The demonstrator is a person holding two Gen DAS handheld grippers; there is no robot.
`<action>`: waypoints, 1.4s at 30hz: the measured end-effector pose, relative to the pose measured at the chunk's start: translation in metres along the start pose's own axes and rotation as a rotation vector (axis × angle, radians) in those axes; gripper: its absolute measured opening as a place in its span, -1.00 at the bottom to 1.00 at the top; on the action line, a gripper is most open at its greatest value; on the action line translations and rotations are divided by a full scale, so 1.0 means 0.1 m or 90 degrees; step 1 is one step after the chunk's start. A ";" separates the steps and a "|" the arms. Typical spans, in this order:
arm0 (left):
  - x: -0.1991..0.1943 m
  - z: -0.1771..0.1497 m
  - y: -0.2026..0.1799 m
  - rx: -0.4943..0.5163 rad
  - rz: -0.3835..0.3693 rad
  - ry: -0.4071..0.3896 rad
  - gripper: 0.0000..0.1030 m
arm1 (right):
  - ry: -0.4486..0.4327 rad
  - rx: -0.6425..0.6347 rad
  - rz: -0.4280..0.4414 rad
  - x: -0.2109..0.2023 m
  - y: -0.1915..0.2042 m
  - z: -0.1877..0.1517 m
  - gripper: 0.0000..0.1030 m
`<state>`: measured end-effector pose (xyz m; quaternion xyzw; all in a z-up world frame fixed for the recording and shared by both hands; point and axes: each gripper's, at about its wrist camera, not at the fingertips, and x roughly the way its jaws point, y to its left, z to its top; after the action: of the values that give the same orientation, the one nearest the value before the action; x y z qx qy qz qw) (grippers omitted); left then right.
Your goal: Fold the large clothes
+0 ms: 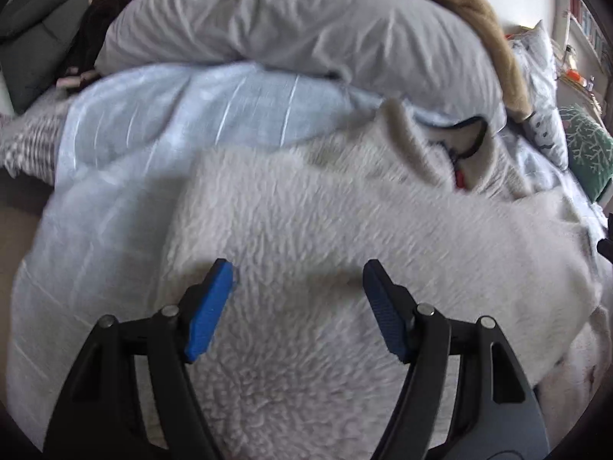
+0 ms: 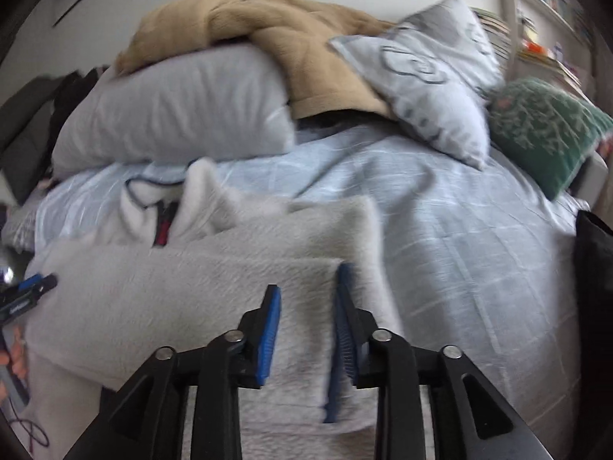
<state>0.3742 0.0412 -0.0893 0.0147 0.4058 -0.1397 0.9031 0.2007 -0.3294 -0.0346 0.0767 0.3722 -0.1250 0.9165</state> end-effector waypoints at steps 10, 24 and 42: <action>-0.10 -0.05 -0.05 -0.006 0.015 0.011 0.41 | 0.118 0.025 -0.017 0.38 -0.20 -0.22 -0.24; -1.43 -0.33 -0.25 0.011 -0.029 0.083 0.63 | 0.089 0.021 0.039 -0.92 -0.20 -0.33 0.46; -2.04 -1.34 -0.03 0.009 -0.019 0.205 0.71 | 0.165 -0.026 0.033 -1.70 -0.15 -1.21 0.65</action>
<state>0.1470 0.1063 -0.0279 0.0372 0.5443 -0.1515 0.8243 -0.0010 -0.2868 -0.0020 0.0834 0.4877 -0.0828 0.8651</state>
